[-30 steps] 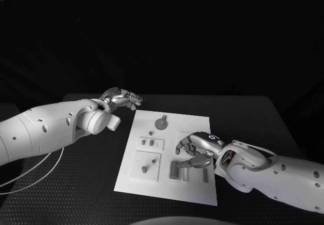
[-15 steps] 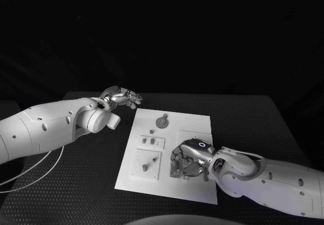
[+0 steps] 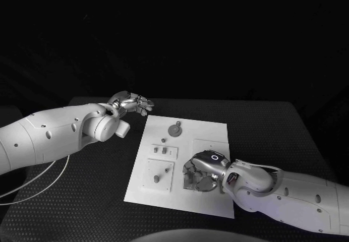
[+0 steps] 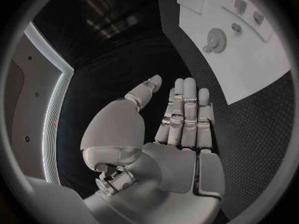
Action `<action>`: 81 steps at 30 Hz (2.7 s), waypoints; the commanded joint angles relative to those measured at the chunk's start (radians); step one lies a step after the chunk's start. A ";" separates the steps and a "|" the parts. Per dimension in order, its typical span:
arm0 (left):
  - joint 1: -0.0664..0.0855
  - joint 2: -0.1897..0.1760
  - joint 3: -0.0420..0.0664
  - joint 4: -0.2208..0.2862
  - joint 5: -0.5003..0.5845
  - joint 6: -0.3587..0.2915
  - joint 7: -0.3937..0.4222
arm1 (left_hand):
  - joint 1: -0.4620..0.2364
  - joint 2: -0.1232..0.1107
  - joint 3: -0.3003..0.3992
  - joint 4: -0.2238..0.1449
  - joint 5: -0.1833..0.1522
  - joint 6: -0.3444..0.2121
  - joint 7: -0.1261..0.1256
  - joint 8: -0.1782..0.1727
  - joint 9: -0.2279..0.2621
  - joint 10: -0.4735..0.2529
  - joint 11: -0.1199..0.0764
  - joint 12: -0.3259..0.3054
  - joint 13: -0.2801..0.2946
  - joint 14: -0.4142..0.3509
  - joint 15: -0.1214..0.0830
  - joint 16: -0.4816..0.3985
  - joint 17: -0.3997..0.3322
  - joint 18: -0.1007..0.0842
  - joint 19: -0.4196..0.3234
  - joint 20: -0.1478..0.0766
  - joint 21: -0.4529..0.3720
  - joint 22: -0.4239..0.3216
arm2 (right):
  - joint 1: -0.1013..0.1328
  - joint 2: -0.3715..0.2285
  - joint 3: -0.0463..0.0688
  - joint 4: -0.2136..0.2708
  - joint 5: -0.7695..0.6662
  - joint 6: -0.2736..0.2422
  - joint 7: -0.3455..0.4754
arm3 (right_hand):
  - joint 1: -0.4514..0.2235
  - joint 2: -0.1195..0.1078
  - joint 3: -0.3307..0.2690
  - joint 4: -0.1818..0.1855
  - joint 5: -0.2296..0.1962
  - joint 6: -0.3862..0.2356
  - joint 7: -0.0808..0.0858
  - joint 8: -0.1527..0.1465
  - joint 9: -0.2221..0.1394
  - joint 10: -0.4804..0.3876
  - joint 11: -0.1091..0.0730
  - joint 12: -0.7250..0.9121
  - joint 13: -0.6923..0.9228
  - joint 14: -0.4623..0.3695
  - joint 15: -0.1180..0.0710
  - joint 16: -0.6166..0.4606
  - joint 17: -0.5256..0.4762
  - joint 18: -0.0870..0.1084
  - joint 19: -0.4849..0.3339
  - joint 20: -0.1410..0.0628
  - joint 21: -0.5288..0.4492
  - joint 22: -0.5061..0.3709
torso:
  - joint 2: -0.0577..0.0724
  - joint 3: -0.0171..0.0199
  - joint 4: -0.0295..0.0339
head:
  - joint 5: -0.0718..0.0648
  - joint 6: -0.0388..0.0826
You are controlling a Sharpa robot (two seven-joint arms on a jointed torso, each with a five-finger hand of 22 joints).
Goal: Assemble the parts on the task board
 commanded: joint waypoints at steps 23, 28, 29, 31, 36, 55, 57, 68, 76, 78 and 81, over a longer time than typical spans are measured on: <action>0.001 0.000 0.000 0.002 -0.001 0.013 0.005 | 0.004 0.004 0.004 0.001 0.006 -0.006 -0.002 0.004 -0.001 -0.006 -0.001 0.002 0.001 0.002 0.002 -0.007 0.002 -0.014 0.004 -0.016 -0.005 0.002 | -0.002 -0.002 -0.001 -0.009 -0.013 -0.004 0.000 | -0.022 -0.014 0.030 0.025 -0.002 0.026 -0.010 -0.010 0.046 0.020 -0.010 0.007 0.001 0.014 -0.005 0.010 -0.004 0.015 0.013 -0.003 0.017 -0.003 | 0.000 -0.0002 -0.0013 | 0.004 -0.001; 0.001 0.000 0.000 0.002 -0.001 0.015 0.004 | 0.003 0.004 0.004 0.001 0.006 -0.006 -0.002 0.004 -0.001 -0.006 -0.001 0.002 0.001 0.002 0.002 -0.007 0.003 -0.014 0.004 -0.016 -0.005 0.002 | -0.002 -0.004 -0.001 -0.008 0.028 -0.021 0.010 | -0.103 -0.008 -0.050 0.021 0.002 0.028 -0.011 -0.027 0.063 0.018 -0.011 0.004 0.002 0.013 -0.007 0.011 -0.004 0.015 0.007 -0.005 0.018 -0.003 | -0.001 -0.0004 -0.0011 | 0.003 -0.001; 0.001 0.000 0.000 0.002 -0.001 0.015 0.004 | 0.003 0.004 0.004 0.001 0.006 -0.006 -0.002 0.004 -0.001 -0.006 -0.001 0.002 0.001 0.002 0.002 -0.007 0.003 -0.014 0.004 -0.016 -0.005 0.002 | -0.002 -0.005 -0.001 -0.007 0.043 -0.024 0.012 | -0.118 -0.007 -0.062 0.021 0.003 0.029 -0.011 -0.031 0.066 0.017 -0.011 0.003 0.002 0.012 -0.007 0.010 -0.005 0.015 0.006 -0.005 0.018 -0.004 | -0.001 -0.0005 -0.0010 | 0.002 -0.001; 0.001 0.000 0.000 0.002 -0.001 0.014 0.004 | 0.003 0.004 0.004 0.001 0.006 -0.006 -0.002 0.004 -0.001 -0.006 -0.001 0.002 0.001 0.002 0.002 -0.007 0.003 -0.014 0.004 -0.016 -0.005 0.003 | -0.002 -0.007 -0.001 -0.004 0.054 -0.032 0.013 | -0.150 -0.006 -0.088 0.024 0.007 0.030 -0.011 -0.042 0.072 0.015 -0.011 0.000 0.002 0.011 -0.009 0.009 -0.005 0.015 0.004 -0.006 0.015 -0.007 | -0.001 -0.0005 -0.0013 | 0.002 0.000; 0.001 0.000 0.000 0.002 -0.001 0.014 0.004 | 0.003 0.004 0.004 0.001 0.006 -0.006 -0.002 0.004 -0.001 -0.006 -0.001 0.002 0.001 0.002 0.002 -0.007 0.003 -0.014 0.004 -0.016 -0.005 0.003 | -0.002 -0.014 0.000 0.004 0.095 -0.047 0.010 | -0.190 -0.005 -0.114 0.032 0.013 0.032 -0.011 -0.064 0.084 0.011 -0.012 -0.005 0.002 0.008 -0.013 0.007 -0.006 0.015 0.002 -0.012 0.011 -0.013 | 0.000 0.0002 -0.0008 | 0.000 0.002; 0.001 0.002 0.000 0.001 -0.001 0.016 0.002 | 0.002 0.004 0.004 0.001 0.006 -0.006 -0.002 0.004 -0.001 -0.006 -0.001 0.002 0.001 0.002 0.002 -0.008 0.004 -0.014 0.004 -0.016 -0.005 0.003 | 0.093 -0.134 0.056 0.047 0.503 0.369 -0.138 | -0.151 0.079 0.042 0.143 -0.003 -0.038 0.028 -0.223 0.025 -0.014 0.024 -0.015 0.005 -0.007 0.003 0.004 -0.003 0.015 -0.008 -0.019 0.012 -0.019 | -0.001 0.0006 -0.0045 | -0.018 0.025; 0.001 0.005 -0.001 0.000 -0.001 0.017 0.002 | 0.002 0.004 0.004 0.001 0.006 -0.006 -0.002 0.004 -0.001 -0.006 -0.001 0.002 0.001 0.002 0.002 -0.008 0.004 -0.014 0.004 -0.016 -0.006 0.004 | 0.102 -0.148 0.056 0.055 0.553 0.417 -0.161 | -0.117 0.084 0.124 0.172 -0.003 -0.047 0.042 -0.257 -0.009 -0.009 0.034 -0.012 0.005 -0.004 0.015 0.007 -0.002 0.015 -0.007 -0.013 0.019 -0.015 | -0.001 0.0007 -0.0044 | -0.025 0.026; -0.005 0.012 -0.016 -0.008 -0.001 0.030 0.001 | 0.005 0.004 0.004 -0.001 0.004 -0.007 -0.002 0.004 -0.002 -0.006 -0.001 0.002 0.002 0.001 0.003 -0.010 0.005 -0.014 0.003 -0.016 -0.006 0.005 | 0.125 -0.224 0.057 0.099 0.599 0.590 -0.448 | -0.208 0.079 0.208 0.229 -0.001 -0.057 0.070 -0.323 -0.105 0.004 0.063 -0.016 -0.006 0.003 0.046 0.002 -0.010 0.015 -0.018 0.015 0.031 -0.011 | -0.006 0.0038 -0.0058 | -0.044 0.032; -0.005 0.014 -0.018 -0.012 0.000 0.029 0.001 | 0.003 0.004 0.003 0.000 0.003 -0.007 -0.001 0.004 -0.002 -0.006 -0.001 0.002 0.002 0.001 0.003 -0.010 0.005 -0.015 0.003 -0.015 -0.007 0.005 | 0.134 -0.240 0.056 0.110 0.625 0.591 -0.528 | -0.327 0.016 0.107 0.308 -0.002 -0.041 0.061 -0.326 -0.123 0.016 0.054 -0.018 -0.012 0.019 0.037 -0.001 -0.017 0.015 -0.010 0.014 0.031 -0.019 | -0.007 0.0024 -0.0104 | -0.050 0.033; -0.005 0.014 -0.018 -0.011 0.000 0.030 0.001 | 0.003 0.004 0.003 0.000 0.003 -0.007 -0.001 0.004 -0.002 -0.006 -0.001 0.002 0.002 0.001 0.003 -0.010 0.005 -0.015 0.003 -0.015 -0.007 0.005 | 0.134 -0.240 0.056 0.109 0.615 0.593 -0.543 | -0.325 0.020 0.107 0.309 -0.002 -0.037 0.060 -0.324 -0.124 0.018 0.053 -0.017 -0.012 0.021 0.036 0.000 -0.018 0.015 -0.008 0.013 0.032 -0.020 | -0.007 0.0028 -0.0094 | -0.051 0.031; -0.005 0.014 -0.019 -0.011 0.000 0.030 0.000 | 0.003 0.004 0.003 0.000 0.003 -0.007 -0.001 0.004 -0.002 -0.006 -0.001 0.002 0.002 0.001 0.003 -0.010 0.005 -0.015 0.003 -0.015 -0.007 0.005 | 0.134 -0.238 0.054 0.104 0.589 0.584 -0.565 | -0.317 0.034 0.110 0.313 -0.002 -0.011 0.051 -0.311 -0.119 0.032 0.045 -0.011 -0.011 0.034 0.032 0.005 -0.017 0.015 0.003 0.010 0.038 -0.020 | -0.006 0.0023 -0.0078 | -0.053 0.028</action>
